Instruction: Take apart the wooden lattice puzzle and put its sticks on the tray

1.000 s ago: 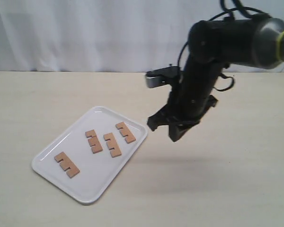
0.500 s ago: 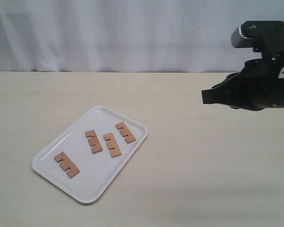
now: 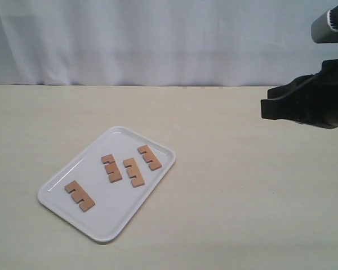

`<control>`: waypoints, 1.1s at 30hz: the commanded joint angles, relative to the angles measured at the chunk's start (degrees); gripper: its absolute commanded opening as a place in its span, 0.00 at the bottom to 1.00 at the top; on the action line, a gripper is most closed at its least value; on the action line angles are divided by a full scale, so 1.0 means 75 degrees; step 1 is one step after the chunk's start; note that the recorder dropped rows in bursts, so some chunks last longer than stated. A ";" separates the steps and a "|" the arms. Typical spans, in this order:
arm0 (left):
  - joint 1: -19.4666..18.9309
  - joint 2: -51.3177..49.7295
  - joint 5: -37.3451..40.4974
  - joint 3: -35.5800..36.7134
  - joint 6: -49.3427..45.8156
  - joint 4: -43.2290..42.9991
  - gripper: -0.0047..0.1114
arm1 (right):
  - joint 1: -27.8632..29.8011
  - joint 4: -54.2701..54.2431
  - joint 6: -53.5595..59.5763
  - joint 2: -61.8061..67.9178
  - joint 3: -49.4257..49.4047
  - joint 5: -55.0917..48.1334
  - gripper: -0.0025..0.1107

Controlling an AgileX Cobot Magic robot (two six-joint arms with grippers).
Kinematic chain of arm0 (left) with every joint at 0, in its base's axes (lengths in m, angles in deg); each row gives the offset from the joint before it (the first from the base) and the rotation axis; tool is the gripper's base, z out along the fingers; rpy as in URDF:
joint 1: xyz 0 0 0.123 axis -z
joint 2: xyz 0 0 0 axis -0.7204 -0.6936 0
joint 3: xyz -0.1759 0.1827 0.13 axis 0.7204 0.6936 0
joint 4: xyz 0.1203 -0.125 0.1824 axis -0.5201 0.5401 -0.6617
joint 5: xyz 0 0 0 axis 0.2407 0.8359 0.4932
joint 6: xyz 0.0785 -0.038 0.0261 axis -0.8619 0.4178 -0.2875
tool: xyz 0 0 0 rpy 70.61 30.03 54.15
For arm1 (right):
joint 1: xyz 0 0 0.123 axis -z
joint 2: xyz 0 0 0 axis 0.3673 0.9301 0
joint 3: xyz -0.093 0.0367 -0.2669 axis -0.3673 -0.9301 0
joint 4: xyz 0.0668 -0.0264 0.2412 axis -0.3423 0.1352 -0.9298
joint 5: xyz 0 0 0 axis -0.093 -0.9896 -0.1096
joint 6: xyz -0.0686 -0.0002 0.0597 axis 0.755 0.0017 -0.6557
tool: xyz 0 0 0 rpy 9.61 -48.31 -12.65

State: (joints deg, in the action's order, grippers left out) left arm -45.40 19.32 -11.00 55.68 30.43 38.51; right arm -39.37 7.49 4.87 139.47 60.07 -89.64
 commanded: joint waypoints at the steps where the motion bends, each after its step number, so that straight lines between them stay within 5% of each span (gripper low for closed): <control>1: 0.0050 0.0003 -0.0089 0.0013 -0.0008 0.0018 0.04 | -0.0046 -0.0004 -0.0003 -0.0049 -0.0041 0.0112 0.06; 13: 0.0050 0.0003 -0.0089 0.0013 -0.0008 0.0018 0.04 | -0.0014 0.0623 0.0072 -0.0167 -0.0313 0.0197 0.06; 25: 0.0050 0.0003 -0.0089 0.0013 -0.0008 0.0018 0.04 | 0.1987 0.0347 -0.0040 -0.2133 -0.3570 0.2610 0.06; 33: 0.0050 0.0003 -0.0089 0.0013 -0.0008 0.0018 0.04 | 0.2535 0.0342 -0.0383 -0.3662 -0.5301 0.3887 0.06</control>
State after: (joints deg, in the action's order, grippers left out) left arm -45.40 19.32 -11.00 55.68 30.43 38.51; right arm -21.53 10.09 2.48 115.23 23.80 -63.35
